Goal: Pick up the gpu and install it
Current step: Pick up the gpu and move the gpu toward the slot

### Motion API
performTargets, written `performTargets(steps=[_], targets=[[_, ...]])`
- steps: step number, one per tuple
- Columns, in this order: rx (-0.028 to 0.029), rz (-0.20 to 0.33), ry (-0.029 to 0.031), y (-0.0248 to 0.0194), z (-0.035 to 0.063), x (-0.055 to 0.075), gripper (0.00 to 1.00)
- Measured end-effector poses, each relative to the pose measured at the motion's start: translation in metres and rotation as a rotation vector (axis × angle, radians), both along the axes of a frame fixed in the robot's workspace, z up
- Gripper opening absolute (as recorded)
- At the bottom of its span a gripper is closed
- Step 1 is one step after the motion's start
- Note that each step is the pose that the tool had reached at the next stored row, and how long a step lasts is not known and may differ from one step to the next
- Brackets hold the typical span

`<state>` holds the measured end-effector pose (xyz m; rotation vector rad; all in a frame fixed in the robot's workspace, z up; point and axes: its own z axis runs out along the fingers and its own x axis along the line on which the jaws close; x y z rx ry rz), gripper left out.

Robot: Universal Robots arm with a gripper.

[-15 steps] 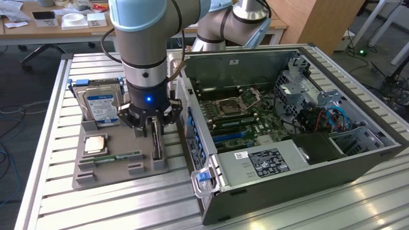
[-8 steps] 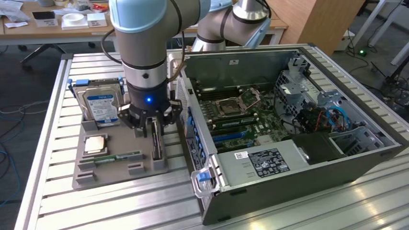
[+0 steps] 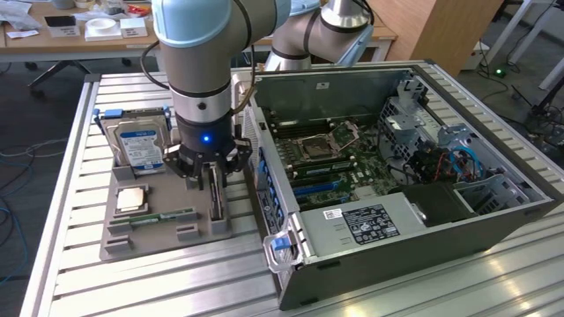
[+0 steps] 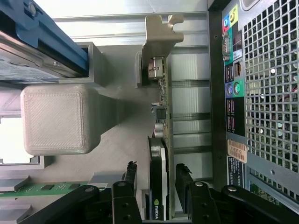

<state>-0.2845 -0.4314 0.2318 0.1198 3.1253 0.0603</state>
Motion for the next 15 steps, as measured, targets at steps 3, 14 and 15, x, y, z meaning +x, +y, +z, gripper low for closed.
performTargets(steps=[3, 14, 15], targets=[[-0.0001, 0.0, 0.0, 0.0, 0.0, 0.0, 0.46], [-0.0001, 0.0, 0.0, 0.0, 0.0, 0.0001, 0.38], [-0.0001, 0.0, 0.0001, 0.0, 0.0001, 0.0001, 0.38]])
